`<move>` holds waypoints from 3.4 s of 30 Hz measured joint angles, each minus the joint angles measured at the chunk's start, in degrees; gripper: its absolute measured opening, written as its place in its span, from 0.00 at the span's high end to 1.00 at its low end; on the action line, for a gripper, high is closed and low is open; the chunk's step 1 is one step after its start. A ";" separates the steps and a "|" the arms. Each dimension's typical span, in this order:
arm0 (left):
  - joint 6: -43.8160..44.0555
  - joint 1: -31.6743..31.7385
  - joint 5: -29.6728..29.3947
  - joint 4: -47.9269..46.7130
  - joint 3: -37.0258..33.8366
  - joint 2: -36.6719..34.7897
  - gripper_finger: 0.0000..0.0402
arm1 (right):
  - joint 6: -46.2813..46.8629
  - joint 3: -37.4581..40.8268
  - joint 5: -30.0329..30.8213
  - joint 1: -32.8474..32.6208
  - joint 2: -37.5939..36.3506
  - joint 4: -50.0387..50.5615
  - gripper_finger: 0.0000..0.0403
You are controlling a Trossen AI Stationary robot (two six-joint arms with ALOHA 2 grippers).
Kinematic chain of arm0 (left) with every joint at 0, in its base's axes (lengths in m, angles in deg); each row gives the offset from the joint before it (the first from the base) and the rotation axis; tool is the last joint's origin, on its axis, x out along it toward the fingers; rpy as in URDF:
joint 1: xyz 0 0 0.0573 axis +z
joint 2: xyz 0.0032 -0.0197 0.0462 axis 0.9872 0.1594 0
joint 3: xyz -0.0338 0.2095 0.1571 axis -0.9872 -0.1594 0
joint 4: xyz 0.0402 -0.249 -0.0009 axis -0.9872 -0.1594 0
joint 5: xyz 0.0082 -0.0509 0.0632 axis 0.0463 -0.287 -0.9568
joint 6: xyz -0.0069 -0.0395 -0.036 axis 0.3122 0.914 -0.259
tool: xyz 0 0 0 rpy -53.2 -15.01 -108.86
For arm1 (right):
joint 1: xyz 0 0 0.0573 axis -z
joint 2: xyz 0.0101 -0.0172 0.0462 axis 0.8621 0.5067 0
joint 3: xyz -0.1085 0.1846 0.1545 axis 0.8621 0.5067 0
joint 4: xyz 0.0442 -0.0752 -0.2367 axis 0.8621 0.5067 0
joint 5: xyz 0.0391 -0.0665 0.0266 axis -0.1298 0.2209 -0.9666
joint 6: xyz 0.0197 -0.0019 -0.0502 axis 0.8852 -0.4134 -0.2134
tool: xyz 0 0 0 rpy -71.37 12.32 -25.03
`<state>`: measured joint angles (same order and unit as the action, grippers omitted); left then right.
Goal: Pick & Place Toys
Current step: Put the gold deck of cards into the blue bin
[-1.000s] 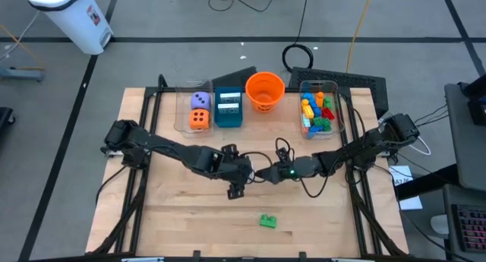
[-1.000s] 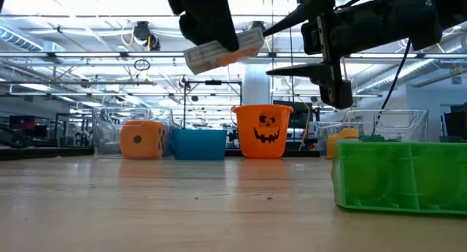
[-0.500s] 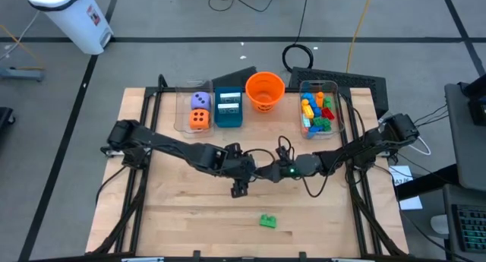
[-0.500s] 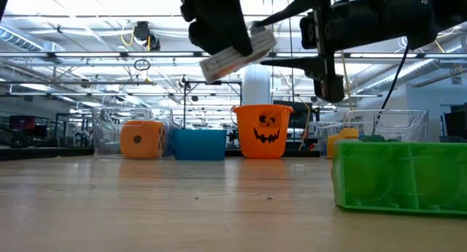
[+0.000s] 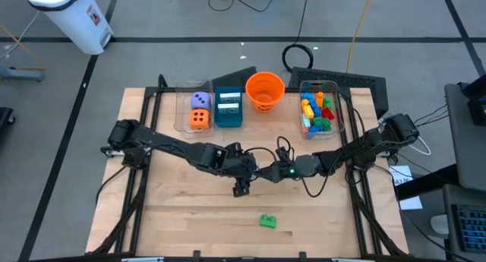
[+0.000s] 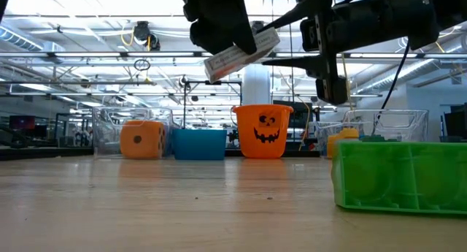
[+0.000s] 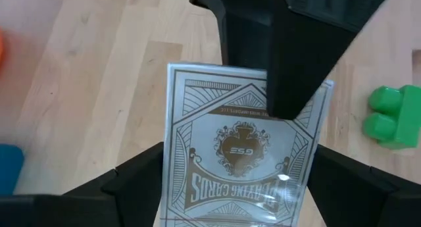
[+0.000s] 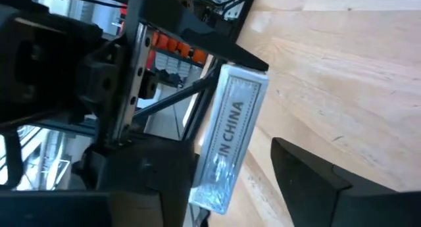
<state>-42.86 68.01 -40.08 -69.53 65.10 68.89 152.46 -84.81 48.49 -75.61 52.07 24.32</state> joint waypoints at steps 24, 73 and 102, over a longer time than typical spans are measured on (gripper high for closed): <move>-1.69 0.01 3.52 -8.39 7.87 0.00 0.15 | -2.42 -0.02 -1.58 0.68 -0.17 -1.53 0.82; 6.81 6.38 28.61 -21.59 29.88 0.50 0.43 | -53.34 -9.97 -5.68 -3.04 -11.76 14.86 0.84; 6.36 6.39 29.22 -21.03 29.77 0.48 0.81 | -54.78 -9.97 -4.93 -3.21 -15.50 19.78 0.83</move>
<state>-36.50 74.40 -10.85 -90.56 94.87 69.37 97.67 -94.78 43.56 -78.82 36.57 44.10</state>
